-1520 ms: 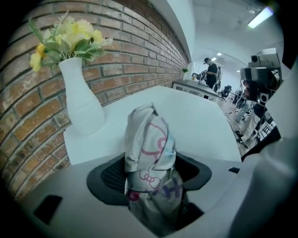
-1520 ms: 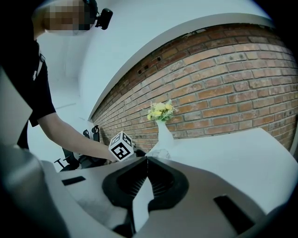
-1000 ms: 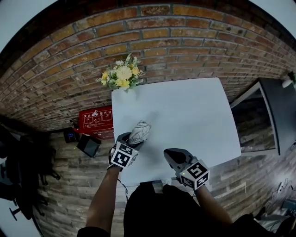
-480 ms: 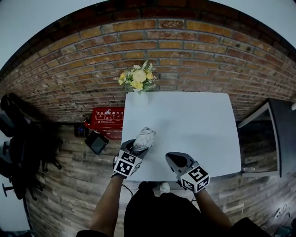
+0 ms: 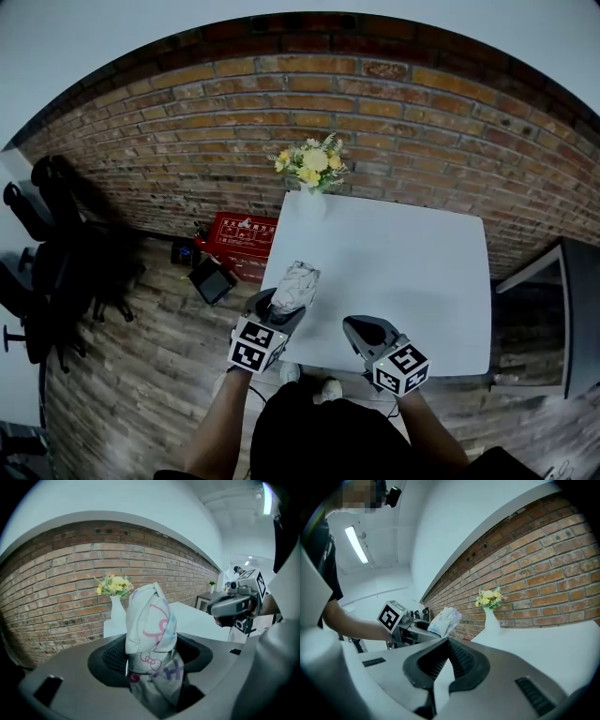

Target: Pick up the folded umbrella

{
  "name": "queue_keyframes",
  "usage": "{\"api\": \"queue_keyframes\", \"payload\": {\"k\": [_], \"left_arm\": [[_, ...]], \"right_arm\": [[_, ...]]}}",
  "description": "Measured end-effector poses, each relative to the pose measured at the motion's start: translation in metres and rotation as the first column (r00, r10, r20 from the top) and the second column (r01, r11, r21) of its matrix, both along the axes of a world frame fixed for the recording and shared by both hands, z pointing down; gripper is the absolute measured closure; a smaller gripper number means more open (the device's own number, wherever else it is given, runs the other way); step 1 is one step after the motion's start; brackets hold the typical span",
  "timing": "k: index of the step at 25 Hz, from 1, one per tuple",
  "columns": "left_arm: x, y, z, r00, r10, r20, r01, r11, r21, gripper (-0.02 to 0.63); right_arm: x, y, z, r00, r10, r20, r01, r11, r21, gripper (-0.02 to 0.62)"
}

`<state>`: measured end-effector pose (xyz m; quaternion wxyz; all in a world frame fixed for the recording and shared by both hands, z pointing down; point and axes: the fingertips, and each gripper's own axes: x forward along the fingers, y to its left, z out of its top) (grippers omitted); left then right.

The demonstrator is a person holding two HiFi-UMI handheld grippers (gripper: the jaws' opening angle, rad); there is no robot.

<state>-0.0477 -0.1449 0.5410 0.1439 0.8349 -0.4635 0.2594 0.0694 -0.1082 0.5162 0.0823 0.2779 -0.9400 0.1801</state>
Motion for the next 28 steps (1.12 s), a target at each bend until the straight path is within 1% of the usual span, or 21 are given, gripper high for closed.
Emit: {"api": "queue_keyframes", "payload": {"k": [4, 12, 18, 22, 28], "left_arm": [[-0.006, 0.011, -0.018, 0.999, -0.037, -0.019, 0.038, 0.998, 0.040, 0.314], [-0.017, 0.035, -0.046, 0.995, -0.067, -0.070, 0.073, 0.993, 0.092, 0.314], [-0.042, 0.050, -0.069, 0.992, -0.079, -0.099, 0.092, 0.987, 0.135, 0.314], [-0.064, 0.059, -0.084, 0.981, -0.108, -0.160, 0.134, 0.978, 0.162, 0.314], [-0.101, 0.065, -0.117, 0.954, -0.137, -0.268, 0.199, 0.955, 0.221, 0.314]], "right_arm": [[-0.004, 0.002, -0.012, 0.999, -0.022, 0.025, 0.022, 1.000, 0.020, 0.574], [-0.023, 0.003, -0.030, 0.997, -0.052, 0.060, 0.050, 0.998, 0.046, 0.574], [-0.041, 0.004, -0.048, 0.996, -0.060, 0.066, 0.055, 0.995, 0.079, 0.574], [-0.047, 0.005, -0.064, 0.996, -0.042, 0.073, 0.034, 0.994, 0.106, 0.574], [-0.060, 0.006, -0.099, 0.995, -0.031, 0.092, 0.016, 0.986, 0.163, 0.574]]}}
